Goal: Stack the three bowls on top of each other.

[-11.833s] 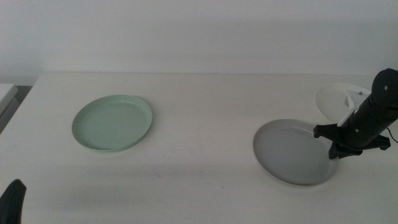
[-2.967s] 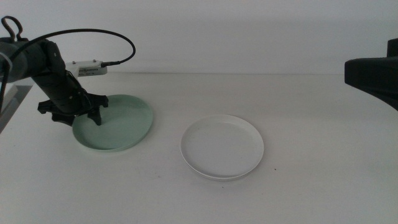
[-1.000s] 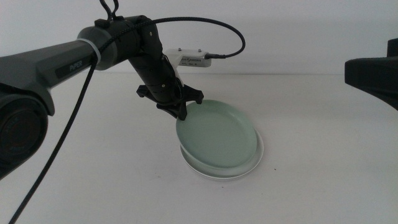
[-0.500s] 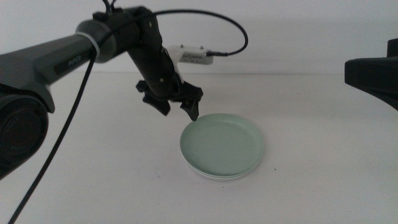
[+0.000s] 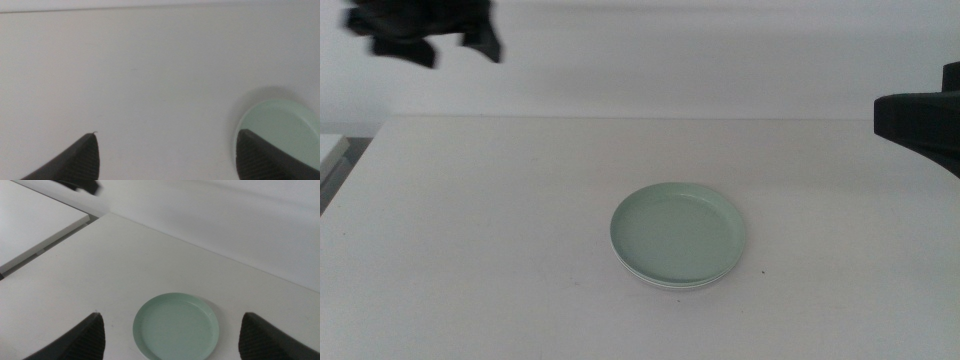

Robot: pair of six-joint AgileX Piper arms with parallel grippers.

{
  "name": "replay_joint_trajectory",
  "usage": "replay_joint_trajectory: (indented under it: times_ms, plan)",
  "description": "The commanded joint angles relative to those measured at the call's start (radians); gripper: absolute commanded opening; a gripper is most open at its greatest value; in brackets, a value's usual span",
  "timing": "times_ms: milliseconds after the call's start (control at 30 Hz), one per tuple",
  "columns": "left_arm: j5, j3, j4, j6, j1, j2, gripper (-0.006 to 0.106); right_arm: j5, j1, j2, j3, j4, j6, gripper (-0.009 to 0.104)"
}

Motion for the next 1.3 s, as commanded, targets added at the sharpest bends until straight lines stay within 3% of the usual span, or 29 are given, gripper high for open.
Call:
replay_joint_trajectory:
  times_ms: [0, 200, 500, 600, 700, 800, 933, 1200, 1267]
  plan:
    - [-0.134, 0.215, -0.035, 0.008, 0.040, -0.181, 0.094, -0.008, -0.004, -0.005, 0.002, 0.001, -0.002, 0.069]
    - [-0.478, 0.678, -0.060, 0.025, 0.059, -0.531, 0.094, -0.008, -0.004, -0.005, 0.002, 0.001, -0.002, 0.069]
    - [-0.464, 0.711, -0.059, 0.082, 0.059, -0.572, 0.094, -0.044, -0.004, -0.005, 0.002, 0.001, -0.002, 0.069]
    - [-0.477, 0.711, -0.059, 0.082, 0.059, -0.572, 0.094, -0.099, -0.004, -0.001, 0.002, 0.000, 0.085, 0.069]
    - [-0.477, 0.711, -0.063, 0.085, 0.059, -0.572, 0.094, -0.145, -0.004, 0.018, -0.002, -0.102, 0.209, 0.069]
    - [-0.477, 0.711, -0.057, 0.093, 0.059, -0.572, 0.094, -0.193, -0.005, 0.058, -0.004, -0.249, 0.349, 0.069]
    - [-0.477, 0.711, -0.056, 0.093, 0.059, -0.572, 0.094, -0.144, -0.037, 0.119, -0.066, -0.399, 0.457, 0.069]
    - [-0.477, 0.711, -0.055, 0.095, 0.059, -0.572, 0.094, -0.093, -0.278, 0.140, -0.095, -0.409, 0.440, 0.069]
    - [-0.477, 0.711, -0.055, 0.095, 0.059, -0.572, 0.094, -0.083, -0.325, 0.118, -0.058, -0.380, 0.414, 0.069]
